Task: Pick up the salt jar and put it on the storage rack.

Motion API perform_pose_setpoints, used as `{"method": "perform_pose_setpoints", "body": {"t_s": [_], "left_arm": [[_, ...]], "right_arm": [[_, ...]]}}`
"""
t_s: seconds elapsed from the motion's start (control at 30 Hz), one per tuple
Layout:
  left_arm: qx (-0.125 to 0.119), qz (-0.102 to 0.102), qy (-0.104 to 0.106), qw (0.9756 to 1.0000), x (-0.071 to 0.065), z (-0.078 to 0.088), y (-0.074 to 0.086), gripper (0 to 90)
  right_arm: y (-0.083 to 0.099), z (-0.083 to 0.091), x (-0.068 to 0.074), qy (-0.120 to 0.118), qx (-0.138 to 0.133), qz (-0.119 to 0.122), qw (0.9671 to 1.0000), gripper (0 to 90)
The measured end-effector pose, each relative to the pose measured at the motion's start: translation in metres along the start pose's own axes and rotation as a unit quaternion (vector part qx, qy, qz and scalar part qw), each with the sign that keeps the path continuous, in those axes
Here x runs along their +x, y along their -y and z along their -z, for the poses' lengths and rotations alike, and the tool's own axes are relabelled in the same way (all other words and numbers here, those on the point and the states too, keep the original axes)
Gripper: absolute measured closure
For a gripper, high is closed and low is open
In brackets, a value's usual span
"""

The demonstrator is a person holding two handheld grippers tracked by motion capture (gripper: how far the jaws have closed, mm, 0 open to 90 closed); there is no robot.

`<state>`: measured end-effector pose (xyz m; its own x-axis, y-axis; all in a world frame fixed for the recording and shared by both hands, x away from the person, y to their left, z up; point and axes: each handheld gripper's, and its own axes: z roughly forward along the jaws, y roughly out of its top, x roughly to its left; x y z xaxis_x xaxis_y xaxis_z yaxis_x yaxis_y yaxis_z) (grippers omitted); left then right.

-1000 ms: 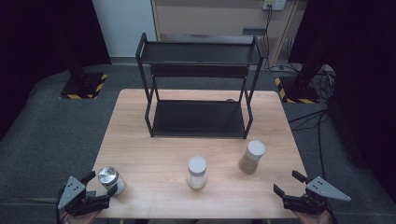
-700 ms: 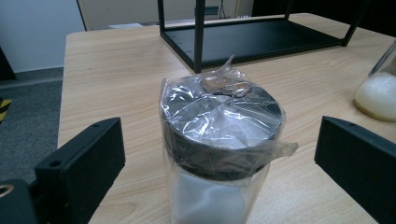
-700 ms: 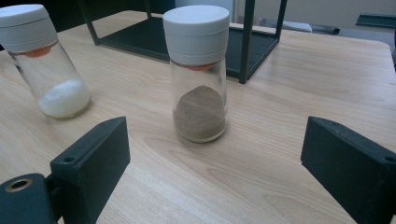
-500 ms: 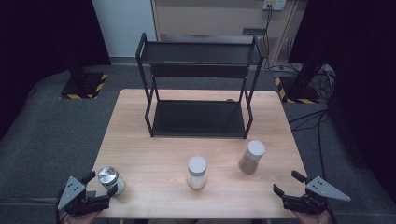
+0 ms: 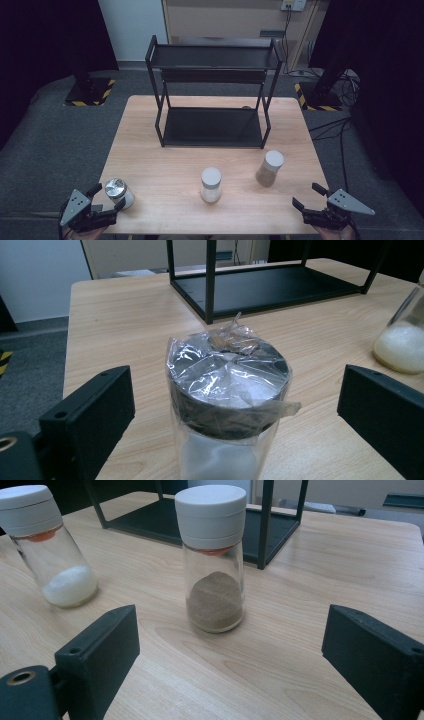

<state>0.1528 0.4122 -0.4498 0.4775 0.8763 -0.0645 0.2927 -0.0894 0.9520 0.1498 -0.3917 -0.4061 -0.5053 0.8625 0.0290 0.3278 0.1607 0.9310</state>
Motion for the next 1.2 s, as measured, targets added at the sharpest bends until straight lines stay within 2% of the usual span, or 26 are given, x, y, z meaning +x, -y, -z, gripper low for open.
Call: {"method": "perform_pose_setpoints", "body": {"t_s": [0.23, 0.43, 0.53, 0.9, 1.0, 1.2], "left_arm": [[-0.002, -0.001, 0.003, 1.0000, 0.000, 0.006, -0.007, 1.2], [0.008, 0.004, 0.014, 0.9999, 0.007, 0.005, -0.015, 1.4], [0.012, 0.012, 0.025, 0.9995, 0.013, 0.002, -0.018, 1.6], [0.043, 0.000, 0.043, 0.9981, 0.026, -0.016, -0.035, 6.2], [0.051, -0.004, 0.046, 0.9976, 0.029, -0.019, -0.037, 9.1], [0.052, 0.004, 0.060, 0.9968, 0.038, -0.024, -0.031, 16.7]], "right_arm": [[0.000, 0.000, 0.000, 0.000, 0.000, 0.001, 1.0000, 8.5], [0.000, 0.000, 0.000, -0.001, 0.000, 0.001, 1.0000, 8.5], [0.000, 0.000, 0.000, -0.001, 0.001, 0.002, 1.0000, 8.5], [-0.001, 0.000, 0.001, -0.002, 0.001, 0.003, 1.0000, 8.6], [-0.001, 0.000, 0.001, -0.002, 0.001, 0.002, 1.0000, 8.6], [-0.001, -0.001, 0.001, -0.003, 0.002, 0.003, 1.0000, 8.7]]}}
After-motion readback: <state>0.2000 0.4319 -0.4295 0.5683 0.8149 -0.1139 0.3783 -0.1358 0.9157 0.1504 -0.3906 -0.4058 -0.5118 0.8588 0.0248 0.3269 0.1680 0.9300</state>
